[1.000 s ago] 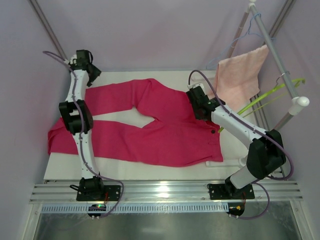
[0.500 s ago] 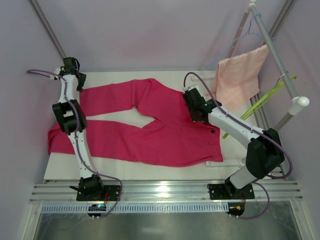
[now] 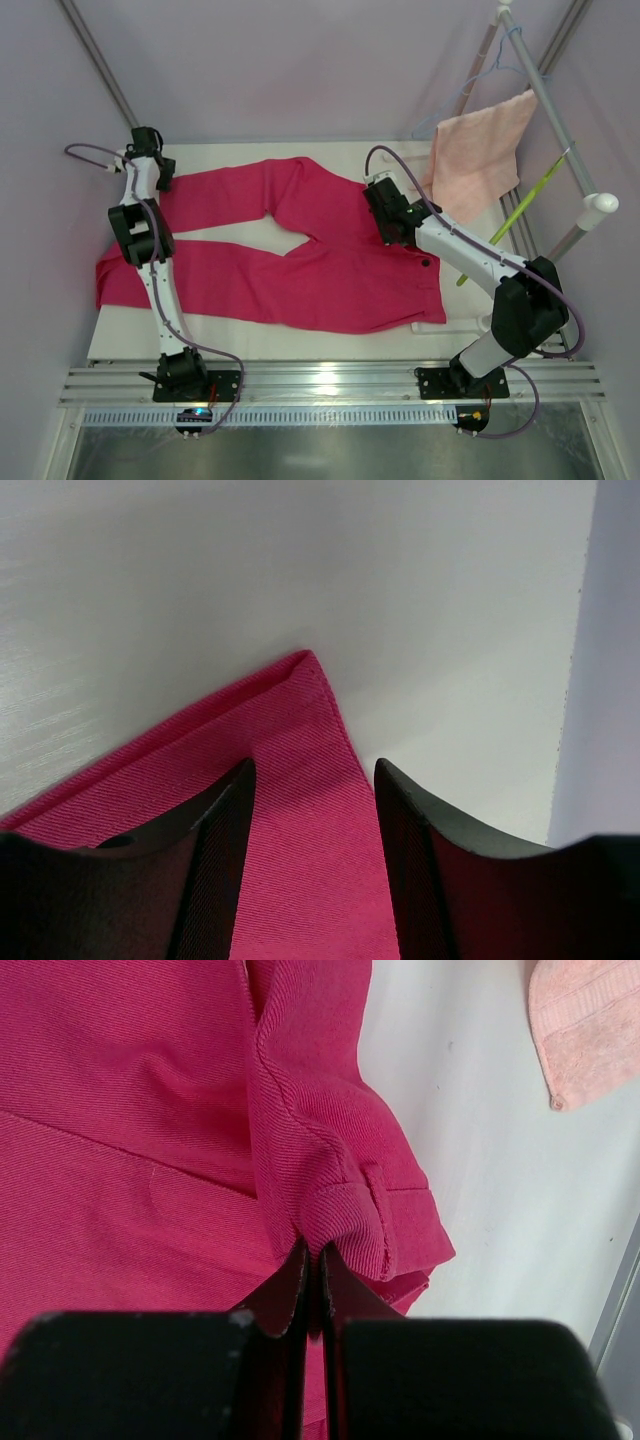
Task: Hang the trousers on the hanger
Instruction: Fold the trousers
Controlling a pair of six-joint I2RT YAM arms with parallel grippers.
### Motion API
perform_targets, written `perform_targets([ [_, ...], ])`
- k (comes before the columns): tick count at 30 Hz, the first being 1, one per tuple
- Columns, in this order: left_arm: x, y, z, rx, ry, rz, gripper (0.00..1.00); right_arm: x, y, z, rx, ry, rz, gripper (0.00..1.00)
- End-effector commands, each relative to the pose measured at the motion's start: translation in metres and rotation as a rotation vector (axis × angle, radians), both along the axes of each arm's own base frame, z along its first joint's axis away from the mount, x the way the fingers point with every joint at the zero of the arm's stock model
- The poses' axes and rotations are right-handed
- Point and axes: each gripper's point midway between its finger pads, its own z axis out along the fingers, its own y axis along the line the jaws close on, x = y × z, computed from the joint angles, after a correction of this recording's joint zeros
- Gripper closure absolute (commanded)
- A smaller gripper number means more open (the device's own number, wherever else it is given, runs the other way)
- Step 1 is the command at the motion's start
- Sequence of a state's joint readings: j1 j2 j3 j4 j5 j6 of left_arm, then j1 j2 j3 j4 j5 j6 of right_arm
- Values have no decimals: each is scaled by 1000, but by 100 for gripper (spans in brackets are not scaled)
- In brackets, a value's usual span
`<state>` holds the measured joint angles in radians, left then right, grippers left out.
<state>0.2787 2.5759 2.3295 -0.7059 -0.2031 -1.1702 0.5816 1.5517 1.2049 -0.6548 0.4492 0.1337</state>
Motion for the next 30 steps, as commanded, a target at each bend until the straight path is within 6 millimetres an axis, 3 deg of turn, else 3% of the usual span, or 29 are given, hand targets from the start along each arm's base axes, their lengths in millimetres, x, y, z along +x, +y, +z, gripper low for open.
perform_targets([
  [1, -27, 4, -25, 7, 117, -11, 48, 4, 6, 7, 18, -35, 12, 96],
  [7, -79, 14, -38, 88, 339, -18, 47, 2, 7, 9, 19, -38, 14, 96],
  [11, -101, 18, -43, 123, 439, -26, 46, 1, 8, 11, 26, -43, 17, 96],
  [19, -123, 30, -47, 122, 538, 22, 43, -1, 7, 10, 20, -45, 17, 96],
  [30, -121, 31, -57, 87, 539, -9, 50, 0, 8, 7, 15, -41, 24, 96],
])
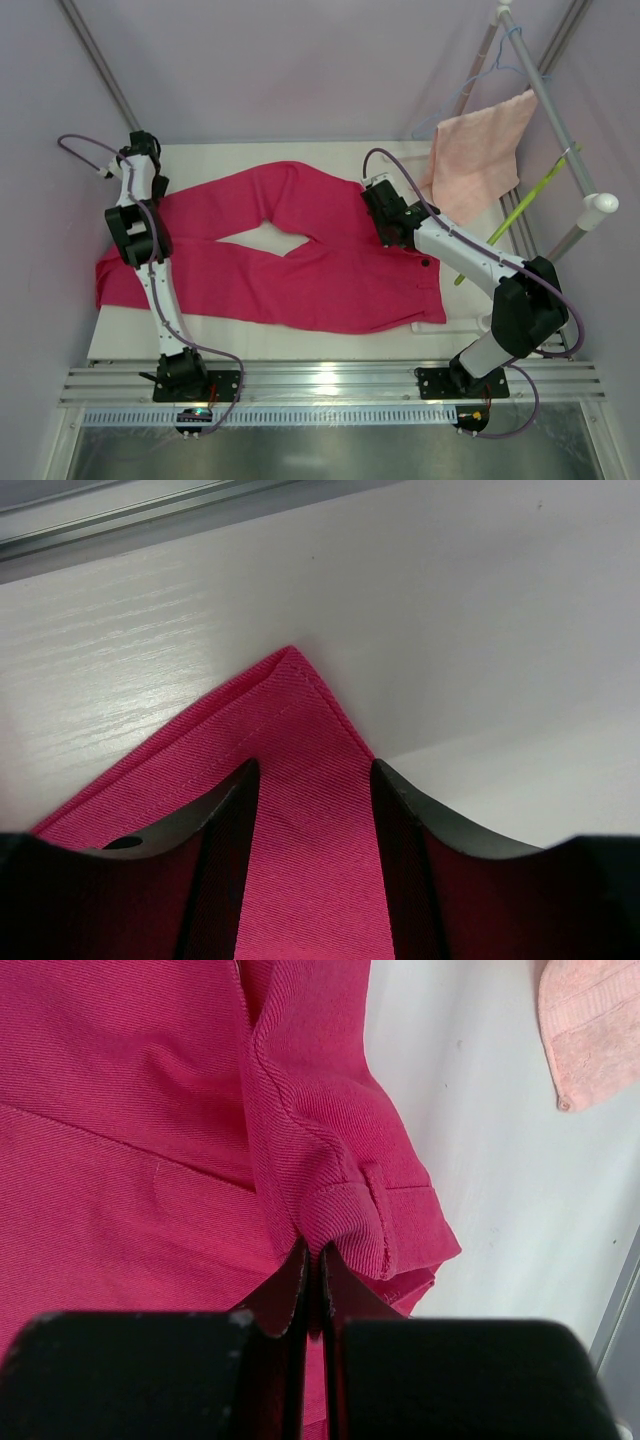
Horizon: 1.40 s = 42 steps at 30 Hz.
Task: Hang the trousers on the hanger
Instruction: Fold the trousers
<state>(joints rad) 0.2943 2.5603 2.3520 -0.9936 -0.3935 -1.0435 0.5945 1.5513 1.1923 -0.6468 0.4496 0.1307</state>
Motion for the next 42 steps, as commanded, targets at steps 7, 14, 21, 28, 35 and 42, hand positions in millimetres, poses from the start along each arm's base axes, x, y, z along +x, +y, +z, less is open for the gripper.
perform_targets([
  [7, -42, 5, -49, -65, 193, 25, 48, 3, 5, 9, 19, -39, 15, 96],
  [14, -41, 2, -57, -108, 182, 32, 63, 4, 7, 7, 17, -34, 22, 96],
  [21, -32, -8, -63, -156, 138, -9, 95, 5, 7, 12, 24, -47, 28, 96],
  [28, 41, -50, -30, -256, -162, -245, 100, 4, 7, 15, 28, -50, 28, 96],
  [35, 56, -64, 24, -217, -317, -471, 94, 4, 6, 17, 31, -53, 23, 96],
  [42, 42, -31, 51, -214, -323, -216, 76, 3, 5, 14, 15, -47, 19, 96],
])
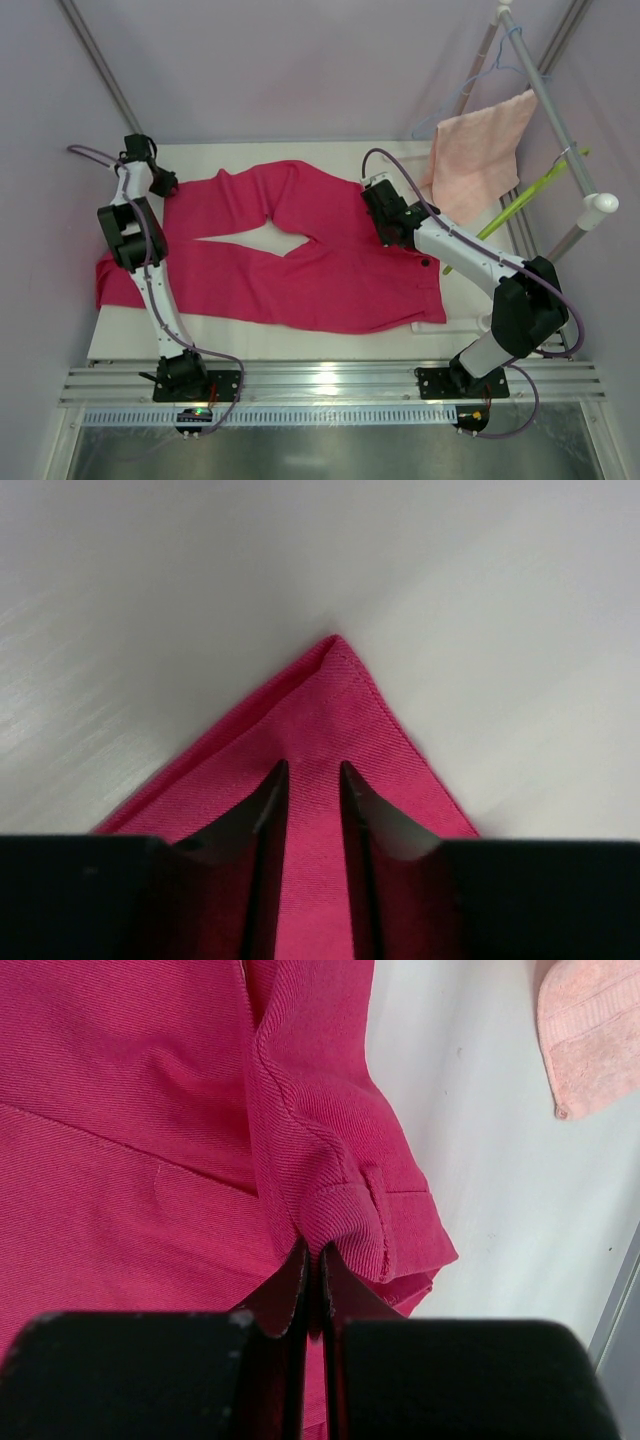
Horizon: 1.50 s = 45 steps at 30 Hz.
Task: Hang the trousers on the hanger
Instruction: Fold the trousers
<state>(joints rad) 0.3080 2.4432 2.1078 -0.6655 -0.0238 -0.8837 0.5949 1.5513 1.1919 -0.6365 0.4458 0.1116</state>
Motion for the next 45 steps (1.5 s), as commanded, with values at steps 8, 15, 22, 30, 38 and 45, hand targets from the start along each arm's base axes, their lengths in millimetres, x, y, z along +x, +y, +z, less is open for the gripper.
perform_targets([
  [8, 6, 23, 39, 31, -9, 56, 37, 0, 4, 12, 13, -38, 1, 96],
  [15, 20, 30, 22, 45, -79, 22, 40, 0, 8, 13, 3, -42, 16, 96],
  [22, 13, 36, -9, 70, 0, 15, 34, 1, 7, 7, -17, -27, 16, 96],
  [30, 39, 22, 57, 157, -247, -227, 34, 3, 8, 3, -32, -22, 17, 96],
  [38, 35, 41, 65, 332, -193, -307, 34, 1, 9, 0, -37, -14, 22, 96],
  [45, 30, 46, 30, 352, -98, -362, 35, 0, 10, 2, -33, -13, 30, 96],
])
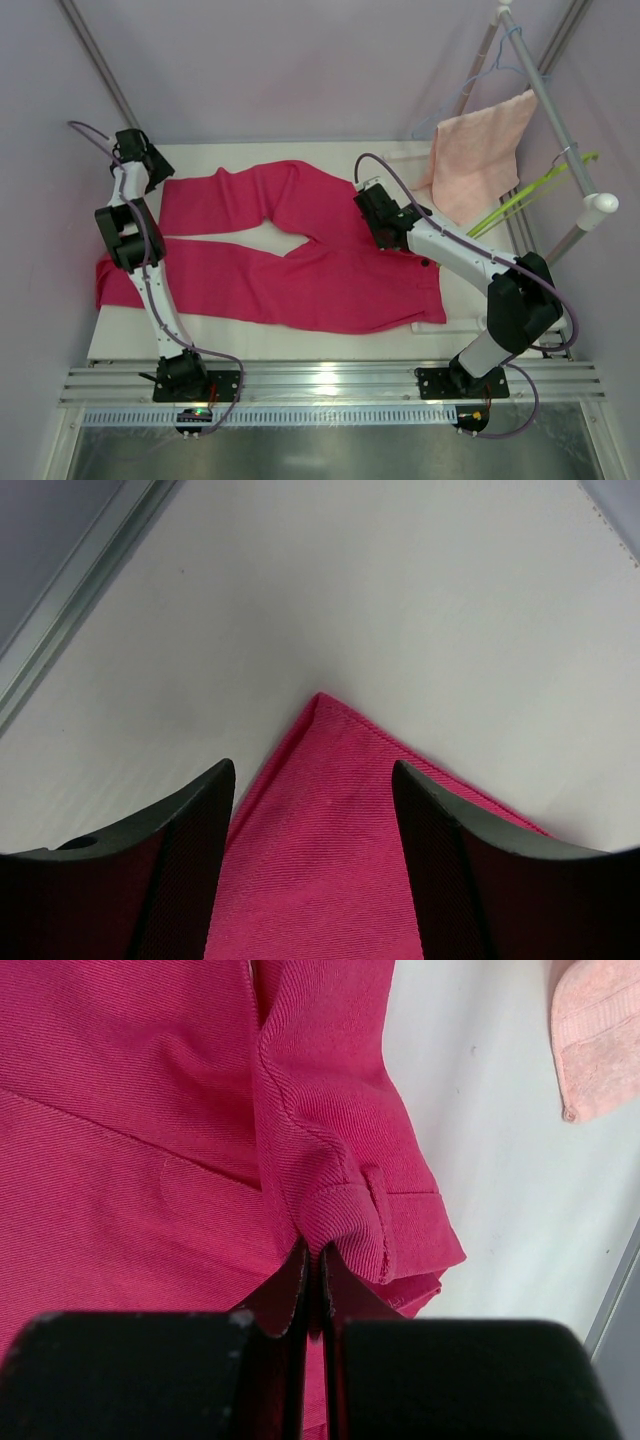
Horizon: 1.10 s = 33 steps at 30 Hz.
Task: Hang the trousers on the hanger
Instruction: Fold the trousers
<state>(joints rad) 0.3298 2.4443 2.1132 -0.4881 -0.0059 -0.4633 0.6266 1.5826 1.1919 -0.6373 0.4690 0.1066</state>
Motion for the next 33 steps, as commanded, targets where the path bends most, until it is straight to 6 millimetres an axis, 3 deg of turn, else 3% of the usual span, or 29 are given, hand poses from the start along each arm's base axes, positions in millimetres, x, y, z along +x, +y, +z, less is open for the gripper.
perform_targets([
  [1, 9, 13, 10, 67, -14, -54, 36, 3, 4, 12, 8, -31, 11, 96],
  [4, 12, 10, 9, 87, 10, -66, 36, 4, 5, 13, 12, -34, 12, 96],
  [6, 6, 4, -5, 55, 53, -64, 38, 4, 5, 12, 10, -34, 14, 96],
  [7, 8, 7, 2, 60, 54, -49, 38, 5, 6, 12, 8, -34, 14, 96],
  [14, 5, 0, -13, 32, 109, -44, 44, 5, 7, 12, 13, -33, 18, 96],
  [19, -7, -23, -32, 43, 204, -84, 50, 7, 8, 14, 22, -41, 23, 96],
  [23, -24, -29, -59, 28, 305, -69, 60, 5, 9, 15, 27, -40, 29, 96],
  [26, -28, -29, -56, 33, 325, -62, 65, 3, 11, 20, 50, -50, 35, 96],
  [30, -31, -28, -57, 26, 332, -47, 96, 4, 13, 26, 71, -67, 43, 96],
  [32, -32, -30, -57, 20, 330, -50, 100, 5, 14, 24, 70, -63, 46, 96],
  [33, -26, -31, -47, 19, 294, -60, 100, 7, 15, 25, 71, -67, 45, 96],
])
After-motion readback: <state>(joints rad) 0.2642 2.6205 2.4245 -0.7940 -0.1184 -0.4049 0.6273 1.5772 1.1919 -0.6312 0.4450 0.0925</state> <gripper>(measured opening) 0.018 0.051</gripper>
